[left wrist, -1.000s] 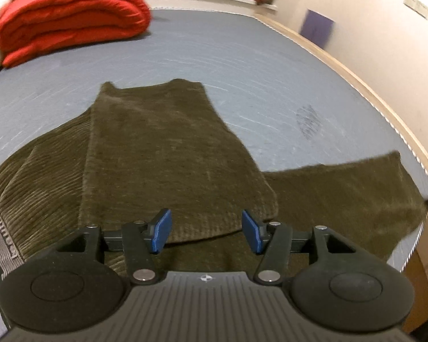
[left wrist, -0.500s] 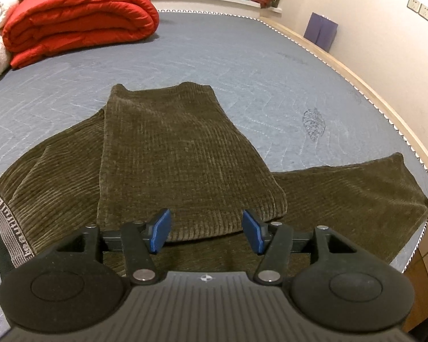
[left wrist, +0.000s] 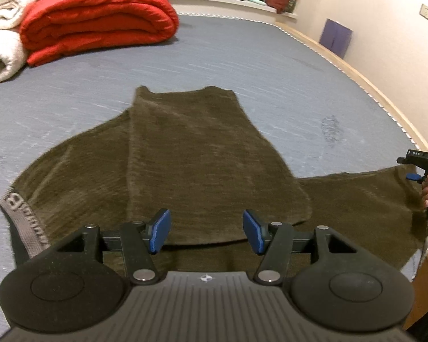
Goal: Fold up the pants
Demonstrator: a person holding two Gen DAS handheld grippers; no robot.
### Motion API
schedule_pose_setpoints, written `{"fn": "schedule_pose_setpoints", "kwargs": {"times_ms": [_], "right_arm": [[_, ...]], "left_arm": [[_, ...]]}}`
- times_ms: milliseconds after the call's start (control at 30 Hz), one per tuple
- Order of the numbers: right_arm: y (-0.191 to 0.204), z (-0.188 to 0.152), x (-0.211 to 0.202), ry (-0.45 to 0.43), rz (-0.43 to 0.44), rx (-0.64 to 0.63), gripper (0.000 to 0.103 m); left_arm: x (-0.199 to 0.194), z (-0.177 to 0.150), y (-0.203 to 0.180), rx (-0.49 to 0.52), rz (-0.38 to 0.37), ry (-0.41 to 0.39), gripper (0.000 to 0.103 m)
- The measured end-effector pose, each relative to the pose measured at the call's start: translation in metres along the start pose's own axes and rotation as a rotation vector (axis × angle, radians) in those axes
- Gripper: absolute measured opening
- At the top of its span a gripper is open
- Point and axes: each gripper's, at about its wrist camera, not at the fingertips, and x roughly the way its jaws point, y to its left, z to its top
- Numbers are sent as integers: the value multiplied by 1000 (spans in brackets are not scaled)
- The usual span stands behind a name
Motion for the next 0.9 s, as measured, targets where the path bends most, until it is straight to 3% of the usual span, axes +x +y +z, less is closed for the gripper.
{"fn": "schedule_pose_setpoints", "kwargs": {"times_ms": [133, 167, 200, 300, 400, 533, 700, 767, 900], "right_arm": [[17, -6, 31, 32, -105, -55, 64], [24, -8, 32, 16, -135, -94, 46], [30, -7, 35, 5, -185, -139, 13], [25, 1, 39, -28, -185, -90, 6], [22, 3, 39, -103, -188, -75, 6], [29, -3, 49, -106, -231, -107, 9], [49, -3, 33, -175, -303, -93, 51], [63, -5, 28, -202, -279, -105, 52], [96, -14, 16, -197, -122, -134, 53]], "left_arm": [[-1, -3, 21, -5, 35, 4, 62], [-1, -4, 26, -8, 42, 5, 62], [-1, -5, 31, -11, 49, 7, 62], [0, -7, 44, -24, 67, 18, 62], [3, -10, 51, -26, 76, 33, 62], [6, -15, 59, -22, 89, 48, 62], [1, -15, 68, -52, 108, 40, 62], [-2, -14, 68, -58, 107, 32, 62], [-7, -11, 65, -57, 99, 19, 62]]}}
